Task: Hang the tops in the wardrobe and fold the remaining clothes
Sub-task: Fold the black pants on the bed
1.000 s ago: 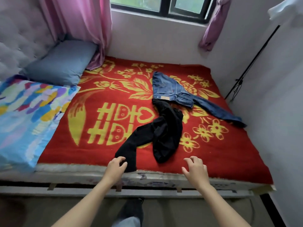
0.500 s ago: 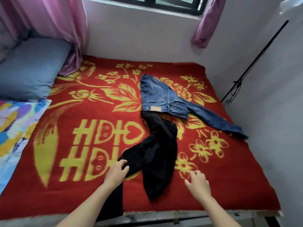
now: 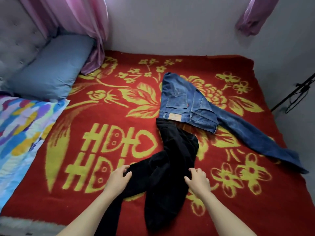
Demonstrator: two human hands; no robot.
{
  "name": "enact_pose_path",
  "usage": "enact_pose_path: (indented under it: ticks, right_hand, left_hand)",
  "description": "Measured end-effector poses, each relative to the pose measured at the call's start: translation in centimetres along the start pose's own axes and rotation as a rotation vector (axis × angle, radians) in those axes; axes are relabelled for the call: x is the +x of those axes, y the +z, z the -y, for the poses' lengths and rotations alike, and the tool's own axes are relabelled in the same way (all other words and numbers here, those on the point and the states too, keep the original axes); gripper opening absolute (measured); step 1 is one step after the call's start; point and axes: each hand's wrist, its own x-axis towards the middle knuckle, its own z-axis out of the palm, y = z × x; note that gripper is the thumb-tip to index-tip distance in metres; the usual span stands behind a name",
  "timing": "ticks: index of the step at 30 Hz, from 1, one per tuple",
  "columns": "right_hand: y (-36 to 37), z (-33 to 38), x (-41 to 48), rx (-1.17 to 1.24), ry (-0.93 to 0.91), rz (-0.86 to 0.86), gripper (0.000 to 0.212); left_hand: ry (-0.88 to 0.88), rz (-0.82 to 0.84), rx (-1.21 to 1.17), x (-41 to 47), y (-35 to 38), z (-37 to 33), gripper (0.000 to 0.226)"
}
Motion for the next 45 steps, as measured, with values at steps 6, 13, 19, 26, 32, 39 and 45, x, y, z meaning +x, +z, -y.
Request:
enact_pose_path:
  ticks: [6,13,19,26,32,39,45]
  right_hand:
    - [-0.5,0.9,8.5,0.046,-0.025,0.067,0.050]
    - [-0.2,2.3,15.5,0.064,-0.037,0.142,0.061]
    - [1.4,4.4,18.7,0.068,0.092,0.093,0.051]
    - [2.9,5.4,18.8,0.061,0.008,0.029,0.027]
    - [3.8,7.6,11.5,0.251,-0.327,-0.029,0.022]
    - [7.7,7.2,1.3,0.120,-0.605,0.075,0.015]
    - [13.1,8.0,-7.1,-0.142,-0.440,0.286,0.008]
  left_hand:
    - [-0.069,-0.034,-0.130,3.5,1.5,-5.5,0.034]
    - [-0.151,-0.087,-0.193,5.4,0.2,-5.3,0.034]
    - [-0.161,-0.090,-0.229,5.9,0.7,-4.8,0.029]
    - [-0.181,-0.073,-0.205,6.9,-0.3,-2.8,0.029]
    - [-0.187,-0.021,-0.189,6.4,0.7,-1.6,0.031]
    - [-0.208,-0.060,-0.285,6.2,2.8,0.3,0.042]
    - [-0.213,0.244,0.029,4.7,2.1,7.3,0.061]
